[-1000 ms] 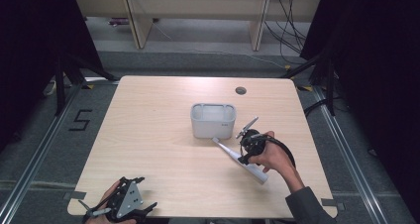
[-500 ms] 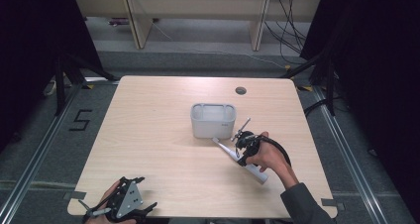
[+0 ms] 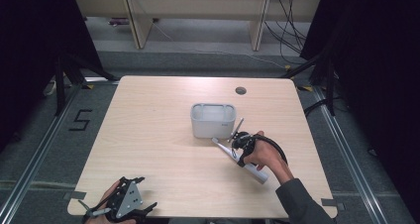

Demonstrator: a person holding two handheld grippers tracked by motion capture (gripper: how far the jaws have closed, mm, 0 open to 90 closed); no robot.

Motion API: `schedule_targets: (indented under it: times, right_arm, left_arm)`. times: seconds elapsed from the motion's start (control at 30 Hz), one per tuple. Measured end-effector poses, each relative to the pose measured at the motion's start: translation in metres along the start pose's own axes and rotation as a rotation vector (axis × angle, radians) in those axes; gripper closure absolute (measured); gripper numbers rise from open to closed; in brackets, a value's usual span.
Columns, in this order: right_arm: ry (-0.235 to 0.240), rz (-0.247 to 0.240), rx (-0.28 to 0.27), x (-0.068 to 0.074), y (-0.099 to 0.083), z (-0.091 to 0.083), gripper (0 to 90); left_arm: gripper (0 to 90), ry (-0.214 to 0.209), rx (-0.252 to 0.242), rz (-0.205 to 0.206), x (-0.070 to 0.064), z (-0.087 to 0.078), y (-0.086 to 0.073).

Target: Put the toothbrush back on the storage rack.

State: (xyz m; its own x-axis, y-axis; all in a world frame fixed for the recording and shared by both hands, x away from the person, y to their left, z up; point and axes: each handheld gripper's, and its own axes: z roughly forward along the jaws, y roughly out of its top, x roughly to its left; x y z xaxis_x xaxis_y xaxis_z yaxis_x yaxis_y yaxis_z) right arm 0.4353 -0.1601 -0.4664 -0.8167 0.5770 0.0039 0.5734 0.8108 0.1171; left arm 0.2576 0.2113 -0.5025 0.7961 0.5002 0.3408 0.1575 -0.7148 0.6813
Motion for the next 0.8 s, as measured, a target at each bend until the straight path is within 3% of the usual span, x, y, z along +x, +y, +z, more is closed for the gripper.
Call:
schedule_targets:
  times: [0.23,0.27,0.5,0.53,0.67,0.8]
  right_arm:
    - [0.012,-0.011,0.035,-0.001,0.002,0.004,64.6]
    - [0.013,-0.012,0.037,-0.001,0.002,0.005,64.6]
    - [0.018,-0.007,0.075,-0.001,0.005,0.008,65.8]
    - [0.029,-0.016,0.082,-0.002,0.006,0.008,66.0]
    - [0.013,-0.035,0.118,-0.002,0.011,0.009,66.3]
    - [0.018,-0.021,0.134,0.000,0.014,0.009,66.5]
  left_arm:
    - [15.1,-0.005,-0.004,0.000,0.000,0.000,0.000]
    - [15.1,-0.002,0.011,0.017,0.001,0.000,0.001]
    - [15.1,-0.004,-0.022,-0.017,-0.002,0.001,0.001]
    - [15.1,-0.003,0.006,0.011,0.000,-0.001,0.001]
    - [15.1,-0.003,0.000,0.007,-0.001,0.000,0.001]
    - [15.1,-0.004,-0.001,0.006,-0.001,0.000,0.001]
